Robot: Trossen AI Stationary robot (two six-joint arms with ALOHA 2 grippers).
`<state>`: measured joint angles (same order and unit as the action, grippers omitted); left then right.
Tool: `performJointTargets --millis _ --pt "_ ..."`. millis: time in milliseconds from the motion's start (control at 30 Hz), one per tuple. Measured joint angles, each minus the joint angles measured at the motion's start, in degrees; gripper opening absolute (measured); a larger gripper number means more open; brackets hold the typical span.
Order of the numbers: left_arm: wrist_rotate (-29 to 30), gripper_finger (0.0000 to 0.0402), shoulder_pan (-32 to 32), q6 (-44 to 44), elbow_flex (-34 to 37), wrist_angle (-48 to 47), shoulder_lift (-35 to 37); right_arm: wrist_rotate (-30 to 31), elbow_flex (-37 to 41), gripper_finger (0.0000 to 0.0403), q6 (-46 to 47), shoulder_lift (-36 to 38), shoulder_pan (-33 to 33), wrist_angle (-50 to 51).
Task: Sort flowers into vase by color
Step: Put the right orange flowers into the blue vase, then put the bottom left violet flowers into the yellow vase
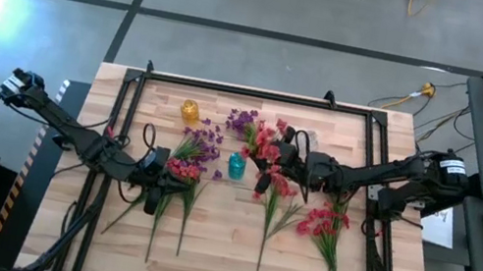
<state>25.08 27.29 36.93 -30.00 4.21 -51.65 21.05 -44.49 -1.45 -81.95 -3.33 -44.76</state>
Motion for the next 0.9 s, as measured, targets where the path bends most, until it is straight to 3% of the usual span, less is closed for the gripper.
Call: performJointTargets --millis 633,900 --pt "0.07 0.0009 0.02 -0.44 0.02 -0.07 -0.01 0.00 0.02 0.0299 7.99 2.40 -0.09 15.66" --pt "2.98 0.0009 -0.01 -0.44 0.02 -0.17 -0.01 -0.03 0.02 0.0333 10.80 8.02 -0.82 27.07"
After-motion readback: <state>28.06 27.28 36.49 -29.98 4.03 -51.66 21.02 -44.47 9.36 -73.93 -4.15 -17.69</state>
